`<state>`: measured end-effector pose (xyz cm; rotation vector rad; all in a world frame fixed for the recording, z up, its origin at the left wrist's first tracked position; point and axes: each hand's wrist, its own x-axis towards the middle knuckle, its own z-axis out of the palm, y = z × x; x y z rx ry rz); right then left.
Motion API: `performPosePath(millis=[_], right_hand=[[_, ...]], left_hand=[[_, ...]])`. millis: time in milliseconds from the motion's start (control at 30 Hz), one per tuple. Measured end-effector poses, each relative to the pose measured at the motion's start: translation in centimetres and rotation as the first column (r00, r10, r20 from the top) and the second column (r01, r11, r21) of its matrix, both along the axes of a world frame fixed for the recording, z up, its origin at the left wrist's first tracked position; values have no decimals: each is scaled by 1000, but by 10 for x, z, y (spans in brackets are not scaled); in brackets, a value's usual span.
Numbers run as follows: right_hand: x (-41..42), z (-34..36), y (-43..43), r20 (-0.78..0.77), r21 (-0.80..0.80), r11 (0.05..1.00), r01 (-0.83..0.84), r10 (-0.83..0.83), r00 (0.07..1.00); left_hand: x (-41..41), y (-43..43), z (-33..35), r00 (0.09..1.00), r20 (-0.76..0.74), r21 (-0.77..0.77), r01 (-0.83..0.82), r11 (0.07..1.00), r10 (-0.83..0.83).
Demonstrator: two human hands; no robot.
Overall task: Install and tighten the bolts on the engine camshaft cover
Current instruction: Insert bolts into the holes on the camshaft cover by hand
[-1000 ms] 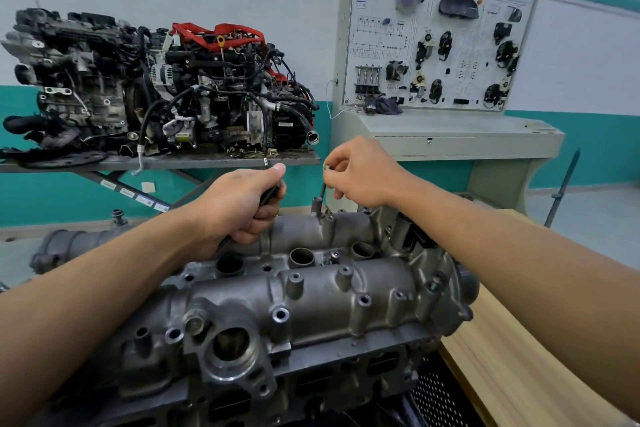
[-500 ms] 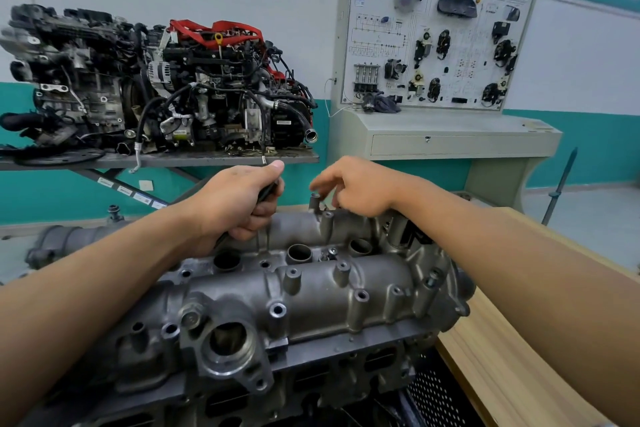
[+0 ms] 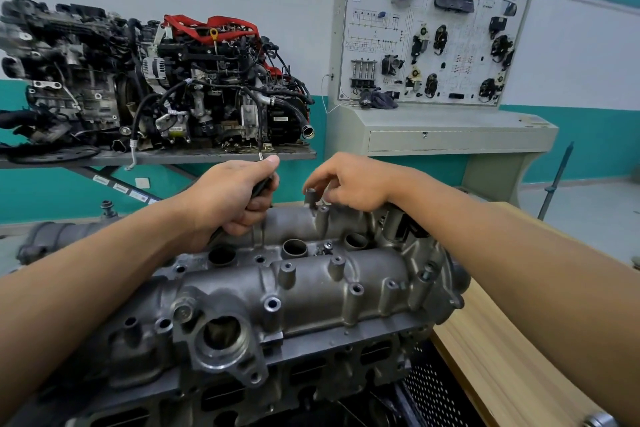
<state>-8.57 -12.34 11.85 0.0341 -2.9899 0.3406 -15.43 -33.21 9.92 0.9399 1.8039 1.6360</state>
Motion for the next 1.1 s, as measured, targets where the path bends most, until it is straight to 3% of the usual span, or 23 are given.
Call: performPosePath(millis=[133,333,467,533,600,667,867,967,1033,1100], right_hand=[[-7,8,-2,-3,69,996,-56,57,998],[-15,24,-8,113,277,952,-131,103,988],[-17,26,-5,131,306,938,-161,126,983],[-17,24,-5,123,293,941,-169,138,983],[-16,24,-5,121,279,945,-169,140,983],[-18,25,-6,131,291,944,-158,124,983],[-13,29,3,263,454,876,-161,41,964],[-5,33,9,136,362,929,-79,32,990],[1,27,5,156,231,967,-109,73,985],[2,20,-3,194,219,965,-144,102,976]], left_hand=[[-1,1,1,1000,-1,-5,-10,1000,10],[-3,1,0,999,-41,-10,-26,1000,26],[-3,6,-5,948,-313,8,-60,998,59],[-4,9,-7,832,-544,0,-129,992,108],[-6,11,-7,717,-678,11,-207,978,160],[-7,12,-6,693,-698,18,-237,971,182],[-8,10,-7,737,-654,-5,-225,974,168],[-10,10,-8,754,-634,-4,-225,974,172],[-12,11,-9,759,-628,-12,-231,973,173],[-13,10,-8,765,-619,-17,-243,970,181]])
